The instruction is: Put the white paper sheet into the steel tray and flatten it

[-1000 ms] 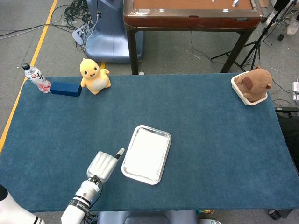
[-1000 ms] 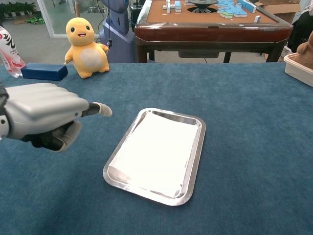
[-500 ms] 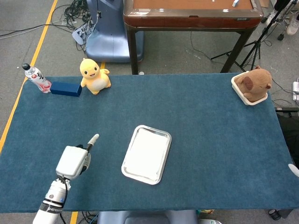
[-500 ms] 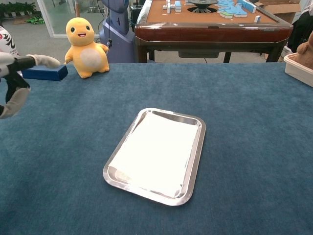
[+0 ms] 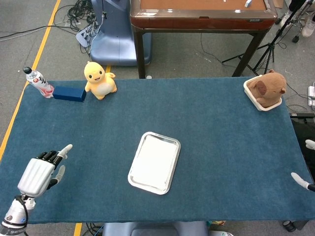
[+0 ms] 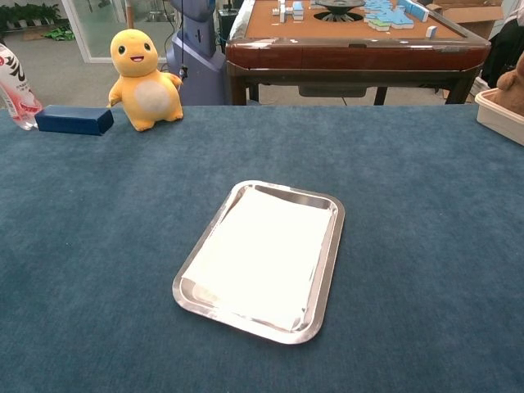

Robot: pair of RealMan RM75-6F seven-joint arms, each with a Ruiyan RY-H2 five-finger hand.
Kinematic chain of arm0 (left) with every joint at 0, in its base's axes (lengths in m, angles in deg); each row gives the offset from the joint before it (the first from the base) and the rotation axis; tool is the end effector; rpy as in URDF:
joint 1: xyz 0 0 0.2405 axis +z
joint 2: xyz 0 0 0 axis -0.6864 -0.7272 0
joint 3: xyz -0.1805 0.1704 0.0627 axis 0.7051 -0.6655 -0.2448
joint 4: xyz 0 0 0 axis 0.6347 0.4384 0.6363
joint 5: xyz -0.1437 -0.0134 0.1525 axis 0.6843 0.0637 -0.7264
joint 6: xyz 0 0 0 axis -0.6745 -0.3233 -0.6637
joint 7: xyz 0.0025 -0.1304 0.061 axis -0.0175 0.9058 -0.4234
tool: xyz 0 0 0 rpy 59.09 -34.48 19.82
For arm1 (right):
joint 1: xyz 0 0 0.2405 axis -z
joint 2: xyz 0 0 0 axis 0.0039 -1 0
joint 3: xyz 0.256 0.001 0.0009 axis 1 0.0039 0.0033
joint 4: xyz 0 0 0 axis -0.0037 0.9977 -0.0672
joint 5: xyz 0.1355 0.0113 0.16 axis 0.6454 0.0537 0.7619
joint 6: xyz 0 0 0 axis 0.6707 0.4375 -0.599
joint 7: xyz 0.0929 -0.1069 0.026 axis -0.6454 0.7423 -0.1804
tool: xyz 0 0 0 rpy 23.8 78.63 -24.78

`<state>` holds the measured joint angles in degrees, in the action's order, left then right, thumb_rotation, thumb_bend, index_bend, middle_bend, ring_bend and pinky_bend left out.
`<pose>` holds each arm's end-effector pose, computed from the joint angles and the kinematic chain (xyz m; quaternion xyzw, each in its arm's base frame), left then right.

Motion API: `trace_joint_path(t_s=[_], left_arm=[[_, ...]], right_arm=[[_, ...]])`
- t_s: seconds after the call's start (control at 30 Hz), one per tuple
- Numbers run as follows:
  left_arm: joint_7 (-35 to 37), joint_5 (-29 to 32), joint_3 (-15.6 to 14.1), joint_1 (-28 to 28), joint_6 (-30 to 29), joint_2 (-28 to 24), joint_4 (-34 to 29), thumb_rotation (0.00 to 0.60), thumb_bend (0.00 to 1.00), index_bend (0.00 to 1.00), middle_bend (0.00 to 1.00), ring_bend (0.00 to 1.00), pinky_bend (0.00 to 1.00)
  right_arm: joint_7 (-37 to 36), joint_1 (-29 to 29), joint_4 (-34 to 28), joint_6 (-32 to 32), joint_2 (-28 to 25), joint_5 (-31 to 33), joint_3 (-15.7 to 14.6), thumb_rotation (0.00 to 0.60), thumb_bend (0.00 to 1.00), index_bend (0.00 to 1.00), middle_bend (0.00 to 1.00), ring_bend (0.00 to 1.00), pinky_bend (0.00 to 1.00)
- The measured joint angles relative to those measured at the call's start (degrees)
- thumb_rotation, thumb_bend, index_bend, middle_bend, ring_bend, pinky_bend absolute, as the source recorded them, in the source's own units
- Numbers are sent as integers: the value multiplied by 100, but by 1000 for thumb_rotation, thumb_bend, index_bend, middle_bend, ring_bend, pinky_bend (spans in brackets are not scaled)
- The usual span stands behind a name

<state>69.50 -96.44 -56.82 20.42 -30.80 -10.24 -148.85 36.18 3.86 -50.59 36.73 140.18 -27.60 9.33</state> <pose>-0.2455 0.1976 0.1418 -0.6873 -0.2591 -0.4307 0.5244 -0.2951 -0.1425 0.2456 0.5475 -0.3418 0.4284 0.6324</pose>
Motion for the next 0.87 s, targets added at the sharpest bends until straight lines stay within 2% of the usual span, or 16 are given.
trace_joint_path(t_s=[0.1,0.33,0.43,0.63,0.87], left_arm=[[51,-6,-36,163,16,-229,-177,600,518,271,423,369,430],[121,100,-1,771,-70,-613,-583,600,518,297,438,371,428],[343,109,45,977,-132,-695,-576,600,517,303,490,370,428],[848,104,252,1372,-306,-749,-306,600,517,316,492,364,427],[943,184,390,1415,66,-846,-256,600,517,320,492,364,427]], right_arm=[[178,-42,-92,-99,71,52,-8,600,0,202,315,161,332],[810,-131,-259,-354,199,300,-14,600,0,239,323,162,333],[1023,-183,-301,-529,218,453,-22,600,0,241,324,162,333],[1349,-288,-356,-835,275,717,-39,600,0,242,324,162,333],[1293,-398,-324,-1089,292,821,-76,600,0,242,324,162,333]])
